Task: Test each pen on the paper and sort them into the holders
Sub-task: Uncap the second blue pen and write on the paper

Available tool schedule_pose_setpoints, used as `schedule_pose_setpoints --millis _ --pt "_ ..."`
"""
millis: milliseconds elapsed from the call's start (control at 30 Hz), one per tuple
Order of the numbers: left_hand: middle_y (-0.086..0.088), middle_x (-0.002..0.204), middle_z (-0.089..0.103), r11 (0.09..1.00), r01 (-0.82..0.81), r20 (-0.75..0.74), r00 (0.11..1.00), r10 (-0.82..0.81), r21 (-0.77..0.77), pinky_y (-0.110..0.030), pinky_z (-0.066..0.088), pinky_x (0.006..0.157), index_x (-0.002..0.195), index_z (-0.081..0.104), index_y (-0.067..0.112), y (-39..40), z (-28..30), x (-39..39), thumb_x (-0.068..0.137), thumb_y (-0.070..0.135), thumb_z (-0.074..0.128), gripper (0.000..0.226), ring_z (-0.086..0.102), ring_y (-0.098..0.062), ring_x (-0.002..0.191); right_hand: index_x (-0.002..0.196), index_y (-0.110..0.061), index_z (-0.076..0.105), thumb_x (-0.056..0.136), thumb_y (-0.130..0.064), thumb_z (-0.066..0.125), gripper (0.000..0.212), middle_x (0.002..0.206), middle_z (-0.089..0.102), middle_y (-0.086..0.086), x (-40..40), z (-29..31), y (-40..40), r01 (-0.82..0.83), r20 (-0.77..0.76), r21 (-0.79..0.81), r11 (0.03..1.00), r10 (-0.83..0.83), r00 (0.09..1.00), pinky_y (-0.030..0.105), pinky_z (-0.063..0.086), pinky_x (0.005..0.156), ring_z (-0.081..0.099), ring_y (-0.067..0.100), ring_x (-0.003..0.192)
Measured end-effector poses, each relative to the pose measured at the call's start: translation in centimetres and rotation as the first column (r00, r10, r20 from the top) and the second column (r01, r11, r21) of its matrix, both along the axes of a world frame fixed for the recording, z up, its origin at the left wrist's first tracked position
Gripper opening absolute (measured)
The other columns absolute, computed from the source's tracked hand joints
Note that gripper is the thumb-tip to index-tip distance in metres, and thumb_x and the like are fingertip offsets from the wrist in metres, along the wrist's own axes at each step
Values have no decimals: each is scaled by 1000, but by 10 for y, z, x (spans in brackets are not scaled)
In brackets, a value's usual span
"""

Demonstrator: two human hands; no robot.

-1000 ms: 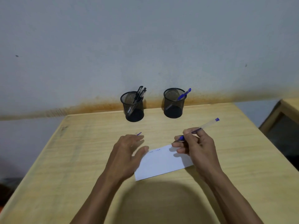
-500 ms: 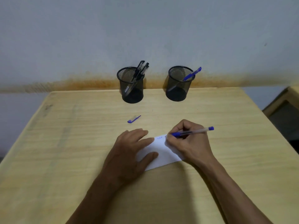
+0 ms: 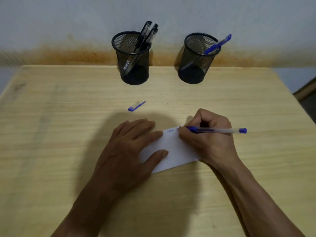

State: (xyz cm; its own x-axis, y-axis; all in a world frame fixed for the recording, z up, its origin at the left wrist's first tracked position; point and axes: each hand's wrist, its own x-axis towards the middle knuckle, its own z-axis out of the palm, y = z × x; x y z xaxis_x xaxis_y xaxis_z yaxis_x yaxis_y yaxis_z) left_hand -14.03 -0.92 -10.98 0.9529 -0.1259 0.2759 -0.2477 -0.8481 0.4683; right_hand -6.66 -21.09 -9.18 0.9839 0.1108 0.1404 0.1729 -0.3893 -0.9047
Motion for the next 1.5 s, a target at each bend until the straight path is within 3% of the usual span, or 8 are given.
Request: schedule_pose_setpoints --millis 167,367,600,833,967,1067,1333,1500 --pt "1 134 62 1000 -3 -9 1000 3 4 -49 37 108 121 69 24 -1 1 0 86 53 58 46 53 -19 129 60 -4 58 71 -1 77 22 57 61 11 0 1 1 -10 51 -40 999 13 999 43 50 53 57 27 58" --pt "2 136 60 1000 -7 -35 999 6 -2 -47 36 111 122 68 25 -1 2 0 86 55 57 48 51 -17 131 58 -5 57 69 -4 75 21 53 58 9 1 1 0 -31 88 -64 997 37 995 32 44 48 53 21 52" --pt "2 136 60 1000 -1 -51 999 1 -7 -48 37 109 123 68 25 0 4 -1 87 55 57 48 51 -17 131 59 -3 57 72 3 75 23 55 59 4 -1 2 -1 -29 48 -14 999 29 998 22 44 51 52 9 53" --pt "2 137 59 1000 -1 -63 998 0 -9 -47 35 111 124 66 26 0 4 0 87 55 56 48 50 -16 132 60 -3 58 72 4 76 22 55 59 5 -2 3 0 -27 49 -35 999 29 998 29 47 51 55 18 54" --pt "3 137 59 1000 -6 -61 998 5 -19 -46 35 112 124 66 27 -1 4 -1 87 55 56 48 50 -15 132 62 -5 59 72 2 76 21 57 62 3 -2 5 0 -5 19 -2 1000 5 1000 27 49 53 57 11 55" --pt "3 137 60 1000 -8 -60 998 7 -19 -47 35 111 124 67 27 -1 4 -1 86 56 55 49 50 -15 132 59 -5 57 70 -2 74 20 55 59 3 -3 6 1 -18 43 -33 999 20 999 17 43 50 52 6 52" --pt "4 136 60 1000 -8 -55 998 7 -28 -46 35 111 122 68 27 -1 4 -1 87 56 55 47 50 -15 132 61 -1 57 71 -3 72 18 57 60 6 -5 6 1 -7 61 -48 999 10 998 17 42 48 52 14 51" --pt "3 136 60 1000 -8 -55 998 6 -26 -47 36 111 123 67 26 0 3 -1 87 55 56 48 50 -15 132 60 0 57 71 6 72 20 55 59 5 -5 8 1 14 43 -24 1000 -13 999 15 41 49 51 6 51"
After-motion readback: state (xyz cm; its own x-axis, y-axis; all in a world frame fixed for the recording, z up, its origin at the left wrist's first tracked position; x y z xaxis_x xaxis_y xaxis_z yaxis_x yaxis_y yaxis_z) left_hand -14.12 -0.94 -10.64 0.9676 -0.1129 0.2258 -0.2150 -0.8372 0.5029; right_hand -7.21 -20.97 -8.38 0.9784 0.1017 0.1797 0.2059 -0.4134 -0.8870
